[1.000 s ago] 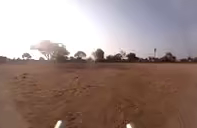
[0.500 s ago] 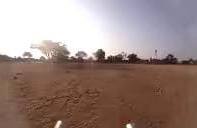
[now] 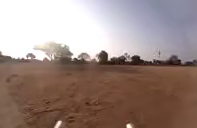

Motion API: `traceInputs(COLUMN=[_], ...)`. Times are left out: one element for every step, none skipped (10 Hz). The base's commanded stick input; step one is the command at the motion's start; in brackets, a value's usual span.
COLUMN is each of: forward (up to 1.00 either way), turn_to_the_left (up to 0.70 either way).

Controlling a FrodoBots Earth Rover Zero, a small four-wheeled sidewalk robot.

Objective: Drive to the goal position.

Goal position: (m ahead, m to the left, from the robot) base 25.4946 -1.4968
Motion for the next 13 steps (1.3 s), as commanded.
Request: traceInputs(forward=[1.00, 1.00, 1.00, 1.00, 1.00, 1.00, 1.00, 1.00, 1.00, 1.00, 1.00, 1.00, 1.00], turn_to_the_left=[-0.36, -0.22, 0.00, 0.00, 0.00, 0.00, 0.00, 0.00, 0.00, 0.00, 0.00, 0.00, 0.00])
